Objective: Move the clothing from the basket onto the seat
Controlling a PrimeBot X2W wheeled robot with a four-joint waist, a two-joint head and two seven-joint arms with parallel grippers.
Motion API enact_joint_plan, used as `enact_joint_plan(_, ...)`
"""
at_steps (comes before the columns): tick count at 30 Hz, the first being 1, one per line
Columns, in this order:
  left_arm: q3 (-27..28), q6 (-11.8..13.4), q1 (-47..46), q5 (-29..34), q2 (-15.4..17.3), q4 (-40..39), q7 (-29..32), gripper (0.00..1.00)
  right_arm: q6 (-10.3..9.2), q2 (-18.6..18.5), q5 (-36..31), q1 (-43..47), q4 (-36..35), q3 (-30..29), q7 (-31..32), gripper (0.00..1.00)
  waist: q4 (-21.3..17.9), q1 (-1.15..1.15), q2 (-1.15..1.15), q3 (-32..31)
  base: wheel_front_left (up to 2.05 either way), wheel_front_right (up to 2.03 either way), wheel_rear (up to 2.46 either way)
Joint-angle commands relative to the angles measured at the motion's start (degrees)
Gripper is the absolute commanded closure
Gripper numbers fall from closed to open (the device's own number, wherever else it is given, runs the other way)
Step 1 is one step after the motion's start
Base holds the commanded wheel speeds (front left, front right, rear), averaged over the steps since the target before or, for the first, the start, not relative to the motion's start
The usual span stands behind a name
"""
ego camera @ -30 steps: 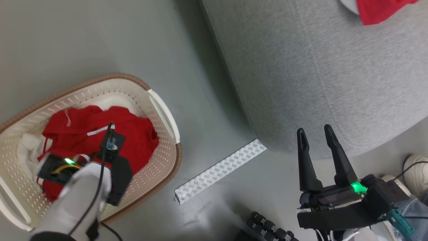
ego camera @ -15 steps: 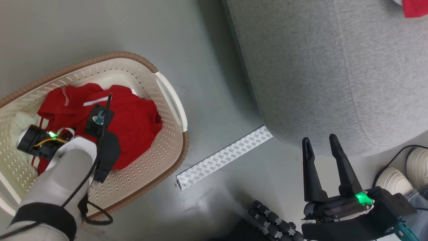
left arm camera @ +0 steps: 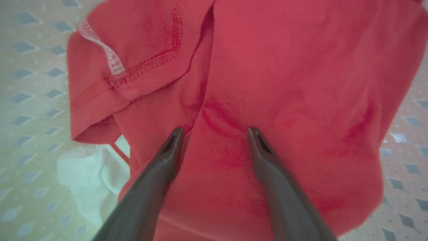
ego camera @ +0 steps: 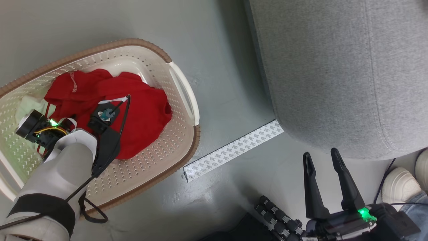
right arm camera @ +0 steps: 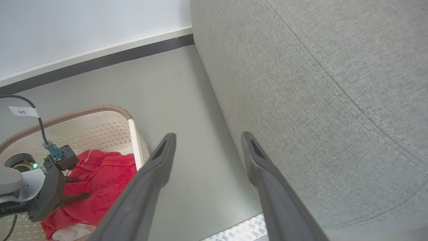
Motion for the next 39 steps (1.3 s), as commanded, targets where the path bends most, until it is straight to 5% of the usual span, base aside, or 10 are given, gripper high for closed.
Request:
enact_joint_plan(1,-0.43,-0.19,0.25,0.17,0.36,0.61,-0.44,0.00,0.02,0.12,-0.52,0.95,-0.52,0.01,-0.05,0.00,0.41,0.00,0.00,0.29,0.05,0.05,0.05)
enact_joint_plan(11,-1.86,-1.84,1.32,-0.50,1.41,2.11,0.98,0.00,0.02,0.12,-1.89,4.51,-2.84,0.00,-0.04,0.00,1.75,0.00,0.00,0.76,0.03,0.03,0.03)
enact_joint_plan(12,-1.96,-1.91,1.29,-0.58,1.54,2.14,1.26,0.13,0.02,0.12,-1.92,4.59,-3.06,0.02,-0.04,0.00,1.84,0.00,0.00,0.85,0.00,0.00,0.00)
enact_joint_plan(13,-2.24,-2.22,1.24,-0.48,1.69,2.21,1.67,0.44,0.02,0.12,-1.93,4.70,-3.18,0.08,-0.05,0.00,1.92,0.00,0.00,0.93,0.00,0.00,0.00)
enact_joint_plan(14,-2.41,-2.41,1.14,-0.52,1.79,2.24,1.57,0.95,0.02,0.12,-1.89,4.76,-3.19,0.13,-0.04,0.00,1.99,0.00,0.00,1.01,0.00,0.00,0.00)
enact_joint_plan(15,-2.66,-2.83,1.02,-0.43,1.94,2.27,1.51,1.00,0.02,0.12,-1.87,4.71,-3.21,0.22,-0.04,0.00,2.05,0.00,0.00,1.04,0.00,0.00,0.00)
enact_joint_plan(33,0.36,-1.50,3.27,-6.17,1.71,2.48,-7.54,1.00,0.02,0.11,-2.75,-5.88,1.35,4.11,-0.04,0.00,0.16,0.00,0.00,-4.33,0.00,0.00,0.00)
enact_joint_plan(39,3.02,-4.15,6.00,-10.78,-1.38,2.38,-15.29,1.00,0.02,0.09,-3.96,-9.94,5.91,4.29,-0.04,0.00,3.08,0.00,0.00,-14.22,0.00,0.00,0.00)
